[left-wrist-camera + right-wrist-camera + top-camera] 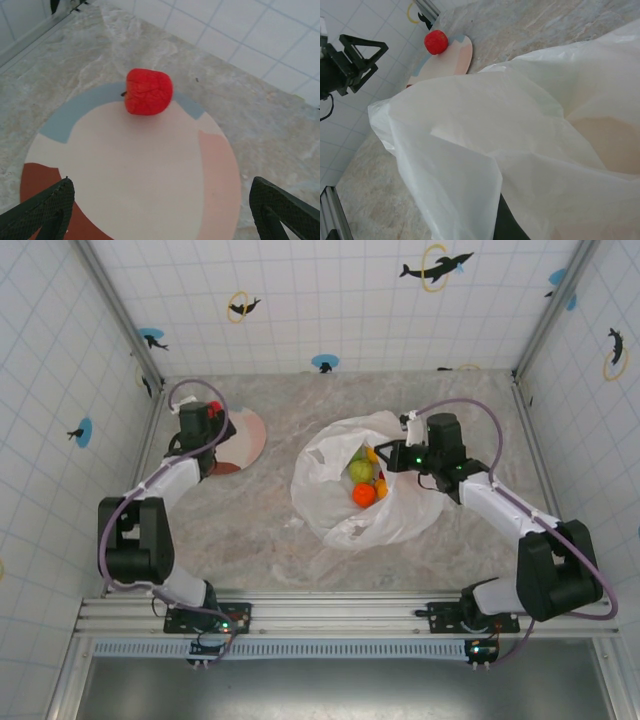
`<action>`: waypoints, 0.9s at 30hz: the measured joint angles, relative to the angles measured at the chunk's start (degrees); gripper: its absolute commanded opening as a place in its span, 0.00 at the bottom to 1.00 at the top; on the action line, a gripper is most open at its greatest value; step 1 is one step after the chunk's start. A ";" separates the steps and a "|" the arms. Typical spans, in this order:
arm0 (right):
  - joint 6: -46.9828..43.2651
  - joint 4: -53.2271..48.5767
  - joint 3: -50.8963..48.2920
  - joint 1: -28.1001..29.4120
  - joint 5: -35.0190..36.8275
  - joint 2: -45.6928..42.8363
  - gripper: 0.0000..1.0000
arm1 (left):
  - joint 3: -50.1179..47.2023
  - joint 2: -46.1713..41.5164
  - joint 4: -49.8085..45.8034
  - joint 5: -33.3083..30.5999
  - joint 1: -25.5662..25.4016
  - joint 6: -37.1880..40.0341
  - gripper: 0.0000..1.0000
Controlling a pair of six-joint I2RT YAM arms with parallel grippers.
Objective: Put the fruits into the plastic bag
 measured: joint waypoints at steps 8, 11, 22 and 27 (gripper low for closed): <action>0.07 0.39 -0.94 0.11 1.18 -0.87 0.00 | 11.30 11.32 -2.97 -0.44 2.56 1.79 0.93; 0.22 0.44 -0.94 0.11 1.38 -0.92 0.00 | 15.04 15.65 -4.13 -0.42 2.99 2.47 0.94; 0.63 0.44 -0.94 0.37 1.27 -0.96 0.00 | 30.18 29.59 -10.71 -0.42 3.61 5.57 0.94; 0.70 0.42 -0.94 0.37 1.20 -0.96 0.00 | 36.54 34.69 -13.97 -0.83 3.65 7.15 0.94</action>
